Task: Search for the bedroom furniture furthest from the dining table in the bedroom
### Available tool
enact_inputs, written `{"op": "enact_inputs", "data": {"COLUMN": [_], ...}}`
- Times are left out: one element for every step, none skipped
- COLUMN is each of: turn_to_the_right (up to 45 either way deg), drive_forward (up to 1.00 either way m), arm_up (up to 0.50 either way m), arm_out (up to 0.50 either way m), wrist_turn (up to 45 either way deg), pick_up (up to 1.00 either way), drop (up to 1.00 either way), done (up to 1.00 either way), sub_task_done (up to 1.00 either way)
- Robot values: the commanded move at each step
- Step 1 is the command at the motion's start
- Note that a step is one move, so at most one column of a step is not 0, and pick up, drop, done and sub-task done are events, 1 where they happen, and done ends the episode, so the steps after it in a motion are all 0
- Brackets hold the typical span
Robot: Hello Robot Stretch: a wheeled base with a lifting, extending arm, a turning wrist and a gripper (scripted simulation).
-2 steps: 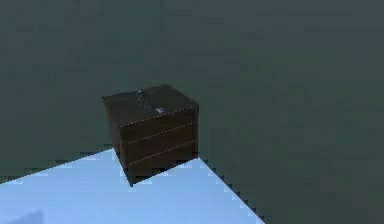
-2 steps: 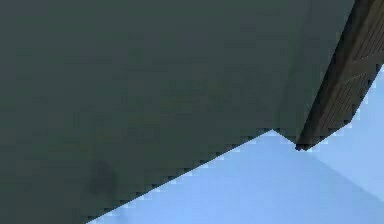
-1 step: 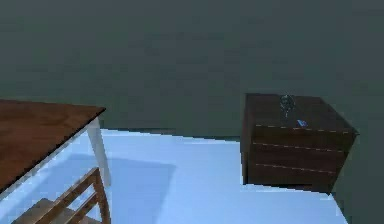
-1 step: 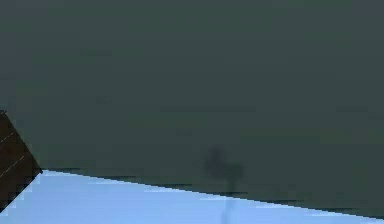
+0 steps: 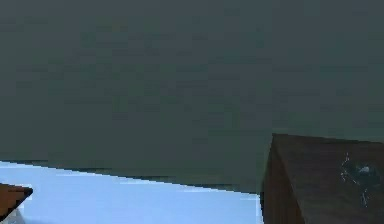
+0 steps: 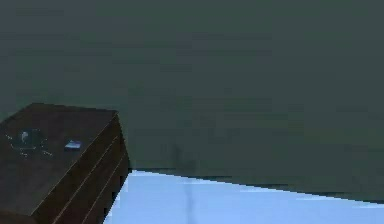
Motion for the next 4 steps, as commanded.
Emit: {"op": "enact_inputs", "data": {"turn_to_the_right": [-27.0,-3.0,0.0,-45.0], "drive_forward": [0.0,0.0,0.95,0.0], "arm_up": [0.0,0.0,0.0,0.0], "arm_out": [0.0,0.0,0.0,0.0], "wrist_turn": [0.0,0.0,0.0,0.0], "pick_up": [0.0,0.0,0.0,0.0], "drop": [0.0,0.0,0.0,0.0], "done": [0.0,0.0,0.0,0.0], "sub_task_done": [0.0,0.0,0.0,0.0]}}
